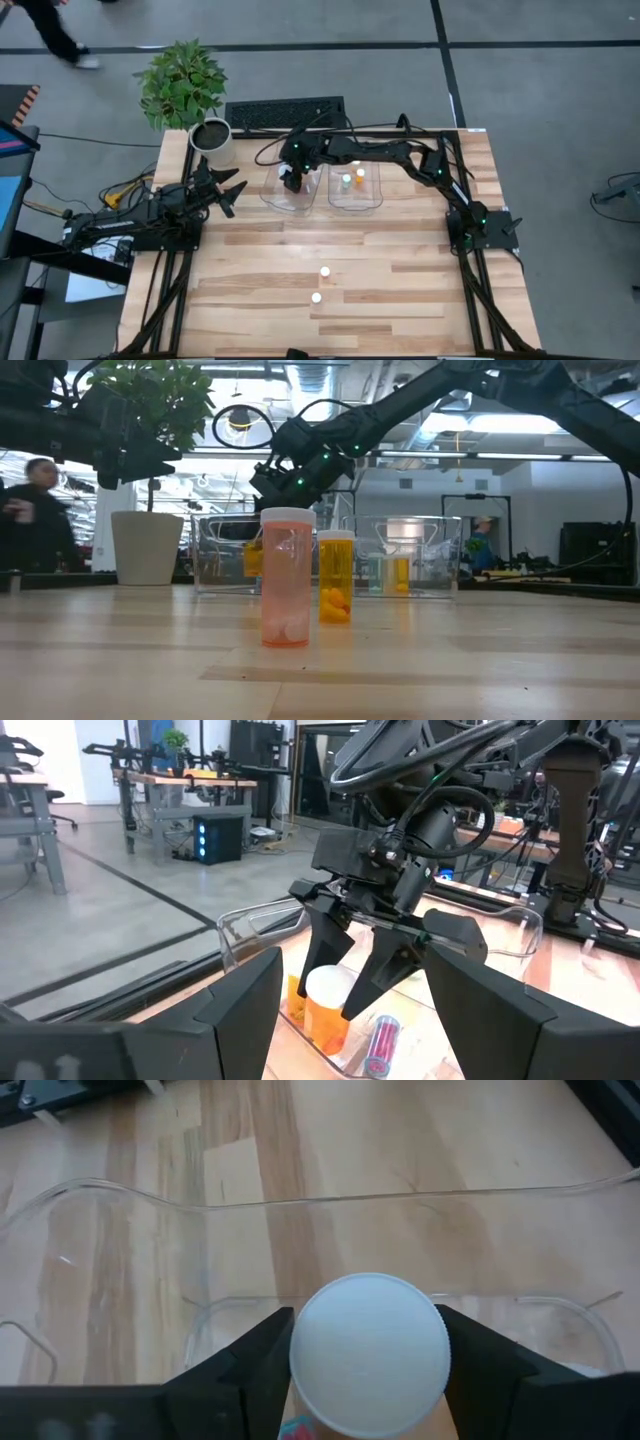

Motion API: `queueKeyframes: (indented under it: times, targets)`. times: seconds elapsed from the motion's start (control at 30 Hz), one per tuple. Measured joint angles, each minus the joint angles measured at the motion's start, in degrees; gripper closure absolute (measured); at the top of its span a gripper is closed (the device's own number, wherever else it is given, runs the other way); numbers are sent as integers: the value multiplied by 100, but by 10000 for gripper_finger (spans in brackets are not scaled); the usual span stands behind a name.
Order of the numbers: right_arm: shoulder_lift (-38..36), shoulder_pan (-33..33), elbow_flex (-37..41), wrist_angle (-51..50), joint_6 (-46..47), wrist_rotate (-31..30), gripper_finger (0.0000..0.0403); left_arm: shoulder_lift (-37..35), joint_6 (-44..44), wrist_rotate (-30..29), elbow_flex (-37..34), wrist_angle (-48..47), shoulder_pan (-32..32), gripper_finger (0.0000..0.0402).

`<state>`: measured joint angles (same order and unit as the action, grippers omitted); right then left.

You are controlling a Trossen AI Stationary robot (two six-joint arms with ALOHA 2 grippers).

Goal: Pick and place medicine bottles into bin by pill shape (circle, oval)
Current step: Put the big orange capsule bottle into the left transparent bin

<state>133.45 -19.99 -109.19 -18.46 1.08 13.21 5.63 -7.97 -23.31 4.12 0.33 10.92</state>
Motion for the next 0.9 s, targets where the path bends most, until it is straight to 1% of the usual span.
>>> queueKeyframes:
  times: [0.27, 0.9]
  targets:
    - [0, 0, 0, 4, 0, 15, 159, 0, 1, 0, 0, -1, 0, 161]
    - [-2, 13, 0, 4, -160, 39, 158, 0, 2, 0, 0, -1, 0, 161]
